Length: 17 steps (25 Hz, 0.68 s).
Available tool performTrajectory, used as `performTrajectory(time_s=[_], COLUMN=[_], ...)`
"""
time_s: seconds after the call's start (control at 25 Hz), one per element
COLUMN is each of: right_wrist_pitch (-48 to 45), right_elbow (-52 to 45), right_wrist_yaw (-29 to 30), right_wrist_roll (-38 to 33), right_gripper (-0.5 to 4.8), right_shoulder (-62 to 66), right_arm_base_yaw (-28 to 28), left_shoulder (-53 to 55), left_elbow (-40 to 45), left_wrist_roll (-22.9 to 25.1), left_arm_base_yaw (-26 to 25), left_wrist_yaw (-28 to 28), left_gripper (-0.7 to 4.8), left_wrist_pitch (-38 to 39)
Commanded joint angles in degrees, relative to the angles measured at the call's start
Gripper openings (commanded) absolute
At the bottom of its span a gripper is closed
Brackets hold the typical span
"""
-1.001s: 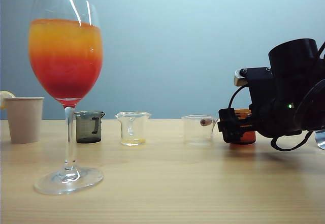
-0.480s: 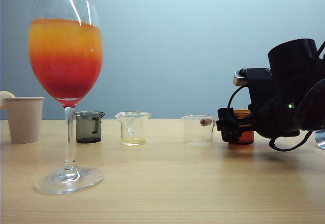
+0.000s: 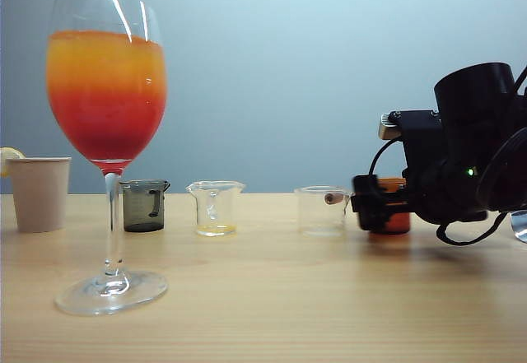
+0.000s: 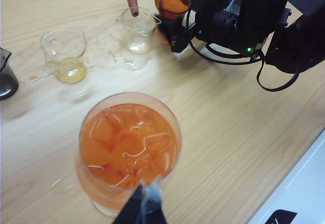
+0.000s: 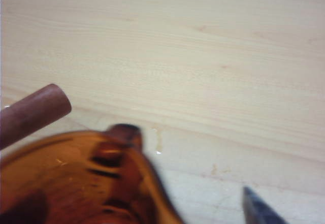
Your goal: Pick up the fourth measuring cup from the left, pour the grenadine inside into the goblet, and finally put the measuring cup back in its original place.
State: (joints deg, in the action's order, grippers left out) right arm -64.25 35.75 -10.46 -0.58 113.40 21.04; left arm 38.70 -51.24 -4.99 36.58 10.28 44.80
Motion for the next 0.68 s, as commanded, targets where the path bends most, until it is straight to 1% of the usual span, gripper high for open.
performTrajectory(time_s=[0.04,0.12,0.2,0.4,0.52,0.68], right_wrist_pitch=[0.13,0.35,2.6,11.41,15.85,16.22], right_elbow=[0.0,-0.02,-0.02,-0.02,0.0,0.0], right_wrist_yaw=[0.11,0.11,0.13,0.2,4.28,6.49], right_wrist_roll=[0.15,0.15,0.15,0.17,0.17,0.15], right_gripper=[4.79,4.79,4.79,4.79,4.79,4.79], right_shoulder=[-0.33,-0.79,-2.29,-6.93,-9.75,-10.03], right_arm_base_yaw=[0.04,0.04,0.04,0.02,0.02,0.0], left_shoulder=[-0.11,-0.11,-0.11,-0.11,-0.11,-0.11], left_elbow=[-0.26,-0.26,-0.26,-0.26,-0.26,-0.24], left_wrist_roll=[-0.2,-0.2,-0.2,-0.2,-0.17,-0.2], left_arm_base_yaw=[-0.11,-0.11,-0.11,-0.11,-0.11,-0.11], left_wrist_yaw=[-0.17,-0.17,-0.17,-0.17,-0.2,-0.2], left_gripper=[-0.05,-0.05,-0.05,-0.05,-0.05,-0.05], left_wrist_pitch=[-0.74,-0.74,-0.74,-0.74,-0.77,-0.77])
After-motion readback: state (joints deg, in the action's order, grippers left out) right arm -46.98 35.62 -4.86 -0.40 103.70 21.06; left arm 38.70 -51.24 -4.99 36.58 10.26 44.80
